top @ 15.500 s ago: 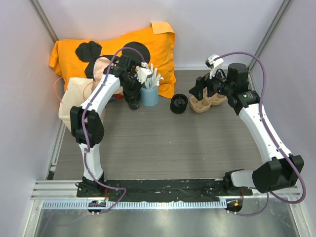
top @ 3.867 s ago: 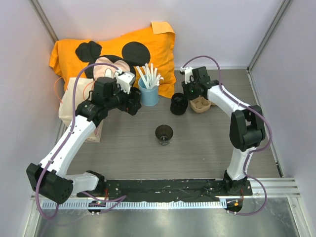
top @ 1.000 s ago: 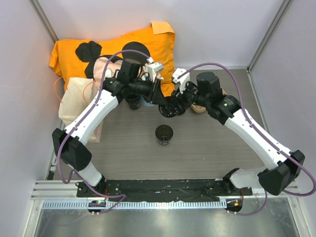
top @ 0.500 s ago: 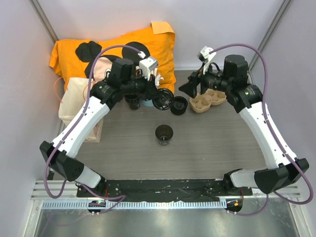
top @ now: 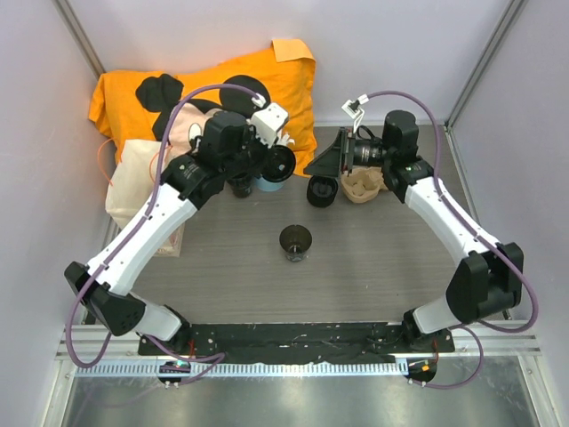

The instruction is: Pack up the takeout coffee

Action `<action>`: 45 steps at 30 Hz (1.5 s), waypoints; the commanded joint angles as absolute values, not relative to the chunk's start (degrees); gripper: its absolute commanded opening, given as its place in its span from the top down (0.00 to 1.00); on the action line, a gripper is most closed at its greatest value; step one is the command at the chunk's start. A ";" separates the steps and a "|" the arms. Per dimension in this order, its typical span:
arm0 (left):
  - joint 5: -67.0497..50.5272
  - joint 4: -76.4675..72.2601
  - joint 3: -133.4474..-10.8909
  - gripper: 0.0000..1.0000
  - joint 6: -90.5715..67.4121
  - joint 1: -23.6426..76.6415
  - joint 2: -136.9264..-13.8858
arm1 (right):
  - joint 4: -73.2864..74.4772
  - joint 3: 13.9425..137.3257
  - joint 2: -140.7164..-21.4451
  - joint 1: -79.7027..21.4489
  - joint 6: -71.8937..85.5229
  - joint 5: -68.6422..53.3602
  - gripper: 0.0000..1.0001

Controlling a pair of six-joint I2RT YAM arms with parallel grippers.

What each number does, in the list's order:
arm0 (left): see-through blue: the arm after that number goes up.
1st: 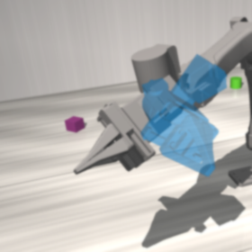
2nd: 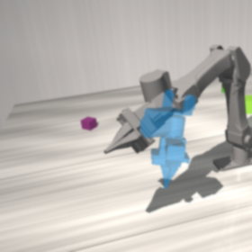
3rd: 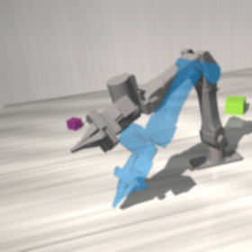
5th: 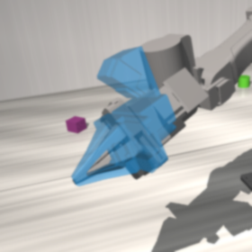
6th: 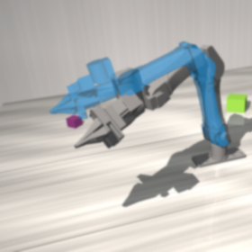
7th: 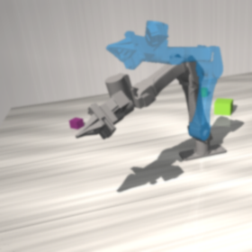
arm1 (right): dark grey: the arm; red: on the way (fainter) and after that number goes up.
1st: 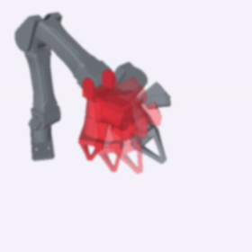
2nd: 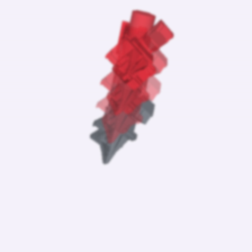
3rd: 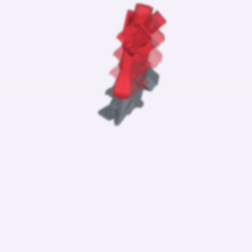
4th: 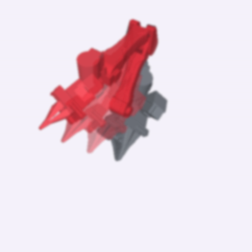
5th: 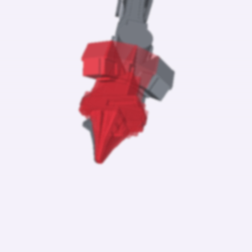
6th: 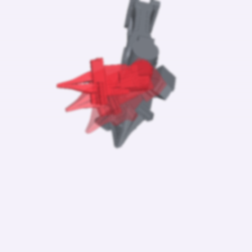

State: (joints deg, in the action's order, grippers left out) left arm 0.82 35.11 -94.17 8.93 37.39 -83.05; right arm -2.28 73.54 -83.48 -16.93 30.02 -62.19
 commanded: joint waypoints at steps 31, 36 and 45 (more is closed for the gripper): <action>33.66 25.05 -92.20 0.95 37.08 46.40 -79.72 | -48.09 70.14 -95.01 -15.74 72.26 -65.83 0.27; 37.08 18.91 -89.92 0.97 46.74 49.21 -74.98 | -43.69 71.45 -95.62 -12.75 69.70 -65.92 0.27; 40.17 1.87 -75.17 0.97 69.15 58.35 -69.09 | -43.06 75.23 -95.89 -10.64 71.54 -71.70 0.28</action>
State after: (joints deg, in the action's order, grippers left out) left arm 37.95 14.90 -82.02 54.81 55.11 -71.42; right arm -41.47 71.85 -97.54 -10.22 71.59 -67.07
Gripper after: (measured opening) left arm 0.189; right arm 0.720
